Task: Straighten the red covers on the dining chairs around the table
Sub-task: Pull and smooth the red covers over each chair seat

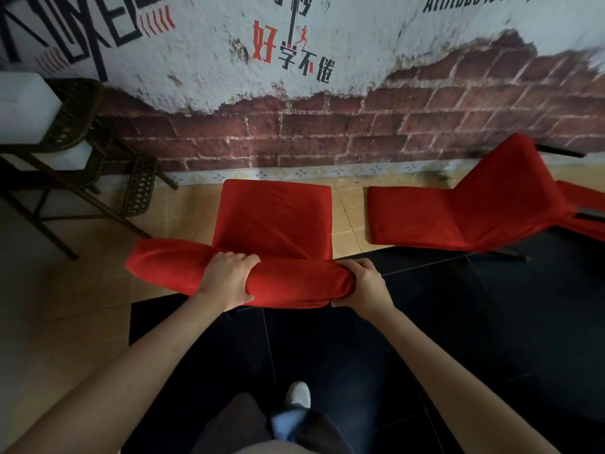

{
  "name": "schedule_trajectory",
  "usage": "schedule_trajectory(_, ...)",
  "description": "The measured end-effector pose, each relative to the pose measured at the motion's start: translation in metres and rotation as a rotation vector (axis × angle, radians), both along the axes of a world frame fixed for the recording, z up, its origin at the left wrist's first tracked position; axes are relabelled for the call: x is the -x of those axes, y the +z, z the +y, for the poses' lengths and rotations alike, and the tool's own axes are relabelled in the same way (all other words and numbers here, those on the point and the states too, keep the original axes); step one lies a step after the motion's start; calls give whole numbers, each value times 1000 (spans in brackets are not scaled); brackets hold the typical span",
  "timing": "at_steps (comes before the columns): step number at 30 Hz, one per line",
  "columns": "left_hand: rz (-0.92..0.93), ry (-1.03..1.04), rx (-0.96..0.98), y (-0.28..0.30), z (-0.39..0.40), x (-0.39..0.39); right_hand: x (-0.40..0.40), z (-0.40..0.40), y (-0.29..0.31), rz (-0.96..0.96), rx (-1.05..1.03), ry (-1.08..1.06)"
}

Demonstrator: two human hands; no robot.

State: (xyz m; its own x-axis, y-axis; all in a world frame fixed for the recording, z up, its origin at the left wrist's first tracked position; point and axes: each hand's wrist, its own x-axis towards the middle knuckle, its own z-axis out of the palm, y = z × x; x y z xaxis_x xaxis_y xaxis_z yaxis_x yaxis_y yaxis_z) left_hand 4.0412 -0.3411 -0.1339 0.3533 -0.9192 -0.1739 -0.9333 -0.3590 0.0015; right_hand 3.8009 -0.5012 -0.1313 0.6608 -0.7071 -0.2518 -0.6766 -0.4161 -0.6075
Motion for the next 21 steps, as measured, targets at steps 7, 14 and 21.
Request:
schedule_trajectory(7,166,-6,5,7,7,-2,1,6,9,99,-42,-91)
schedule_trajectory(14,364,-41,144,25,-4,0,27,4,22,208,-91,-193)
schedule_trajectory(21,448,-107,181,37,-58,31,76,-2,25,246,-208,-336)
